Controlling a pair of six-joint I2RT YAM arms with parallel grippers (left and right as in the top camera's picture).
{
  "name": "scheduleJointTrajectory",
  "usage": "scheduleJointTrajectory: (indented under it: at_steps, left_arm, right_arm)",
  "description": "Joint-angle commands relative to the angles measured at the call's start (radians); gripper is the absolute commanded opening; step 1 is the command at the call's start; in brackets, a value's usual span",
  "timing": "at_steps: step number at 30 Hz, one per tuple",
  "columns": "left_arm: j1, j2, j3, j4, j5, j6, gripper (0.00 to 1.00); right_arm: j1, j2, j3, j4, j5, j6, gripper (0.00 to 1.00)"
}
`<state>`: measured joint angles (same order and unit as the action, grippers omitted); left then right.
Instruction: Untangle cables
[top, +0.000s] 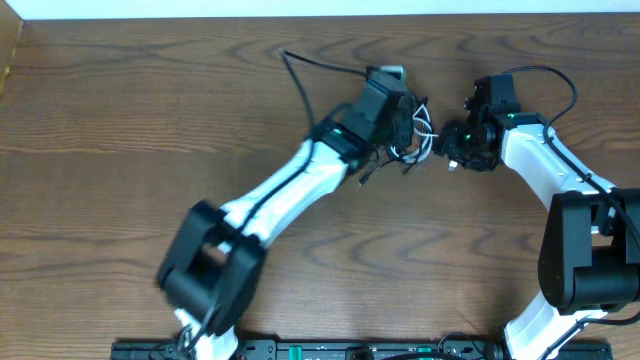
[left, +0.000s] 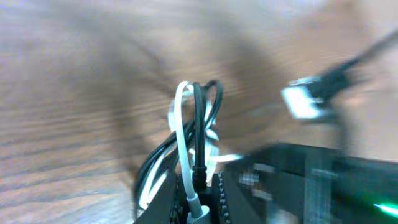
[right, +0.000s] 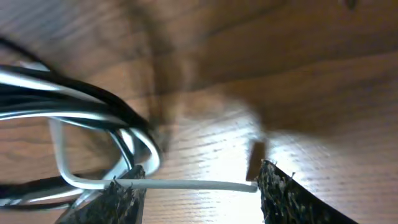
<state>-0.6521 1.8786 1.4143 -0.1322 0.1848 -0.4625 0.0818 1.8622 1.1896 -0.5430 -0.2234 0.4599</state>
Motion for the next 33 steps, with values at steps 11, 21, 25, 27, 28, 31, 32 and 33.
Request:
scheduleJointTrajectory:
  at_steps: [11,21,25,27,28,31,32,33]
  left_arm:
    - [0.238,-0.084,0.008,0.097,0.787,0.010,0.07]
    - [0.326,-0.084,0.008,0.104,1.025,0.082,0.07]
    - [0.326,-0.084,0.008,0.103,1.039,0.092,0.08]
    - [0.326,-0.084,0.008,0.104,1.049,0.092,0.08]
    - [0.326,-0.084,0.008,0.104,1.062,0.092,0.07]
    - [0.326,-0.084,0.008,0.104,1.099,0.084,0.07]
    - [0.326,-0.084,0.008,0.104,1.107,0.075,0.07]
    - [0.326,-0.084,0.008,0.106,1.110,0.058,0.07]
  right_arm:
    - [-0.011,-0.005,-0.006,0.120,-0.293,-0.211,0.56]
    - [-0.120,-0.005,-0.005,0.156,-0.689,-0.399,0.56]
    - [-0.135,-0.007,-0.005,0.158,-0.764,-0.462,0.56]
    - [-0.135,-0.011,-0.005,0.158,-0.763,-0.491,0.56]
    - [-0.134,-0.016,-0.005,0.159,-0.763,-0.508,0.56]
    - [-0.132,-0.024,-0.005,0.181,-0.763,-0.560,0.59]
    - [-0.130,-0.024,-0.005,0.195,-0.762,-0.578,0.61]
    - [-0.127,-0.024,-0.005,0.204,-0.753,-0.593,0.62]
